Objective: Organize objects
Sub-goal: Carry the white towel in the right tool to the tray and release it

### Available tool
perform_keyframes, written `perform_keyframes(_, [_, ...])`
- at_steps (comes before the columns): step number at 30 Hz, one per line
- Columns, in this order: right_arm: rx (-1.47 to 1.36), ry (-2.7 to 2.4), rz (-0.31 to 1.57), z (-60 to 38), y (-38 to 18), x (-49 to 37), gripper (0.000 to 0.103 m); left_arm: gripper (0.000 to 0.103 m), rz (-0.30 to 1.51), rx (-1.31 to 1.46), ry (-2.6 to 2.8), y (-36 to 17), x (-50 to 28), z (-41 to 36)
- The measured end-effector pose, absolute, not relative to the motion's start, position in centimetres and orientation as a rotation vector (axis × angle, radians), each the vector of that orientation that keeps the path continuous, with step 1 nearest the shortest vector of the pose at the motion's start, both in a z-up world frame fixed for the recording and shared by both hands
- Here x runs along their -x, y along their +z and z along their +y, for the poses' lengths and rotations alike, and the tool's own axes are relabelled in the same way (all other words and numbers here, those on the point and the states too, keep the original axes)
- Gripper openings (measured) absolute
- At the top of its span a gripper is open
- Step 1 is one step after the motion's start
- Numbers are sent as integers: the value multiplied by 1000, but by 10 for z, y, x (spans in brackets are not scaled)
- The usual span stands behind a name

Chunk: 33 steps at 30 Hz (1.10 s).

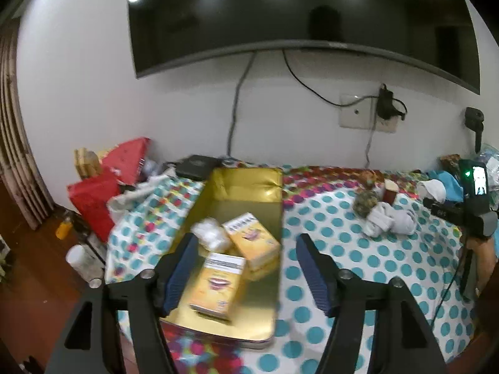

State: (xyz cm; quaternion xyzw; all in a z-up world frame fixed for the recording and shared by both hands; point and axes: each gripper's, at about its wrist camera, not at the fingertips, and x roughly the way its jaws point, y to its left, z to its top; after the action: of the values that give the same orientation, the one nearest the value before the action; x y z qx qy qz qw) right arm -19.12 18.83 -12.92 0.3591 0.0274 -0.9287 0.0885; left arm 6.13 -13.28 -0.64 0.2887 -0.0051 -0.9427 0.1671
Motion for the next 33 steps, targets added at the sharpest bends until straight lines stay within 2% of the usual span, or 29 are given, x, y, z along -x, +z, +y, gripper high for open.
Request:
perform_keyframes(3, [-1034,-2738,-9,178,-113,187,41,72,0,-810,-2656,-4,-70,-150])
perform_keyframes(5, [-992,-2686,-6,154,-97,182,41,73,23,-816,-2637,-5,-74,-161])
perform_keyframes(10, [-882,-2476,111,60,-71,149,41,73,84,-854,-2596,-17,-83,-184])
perform_keyframes(19, [-857,-2121,309,-101,-75,83,41,73,186,-896,-2580,-29,-99,-213])
perform_keyframes(26, [-911,-2062,418,-148,-95,76,42,73,265,-911,-2562,-37,-103,-232])
perform_keyframes(29, [-917,-2059,458,-155,-104,75,46,73,282,-913,-2565,-40,-103,-235])
perform_keyframes(30, [-916,-2050,467,-156,-105,74,55,73,282,-918,-2563,-41,-103,-235])
perform_keyframes(33, [-864,-2084,496,-152,-106,69,73,73,271,-929,-2562,-44,-101,-233])
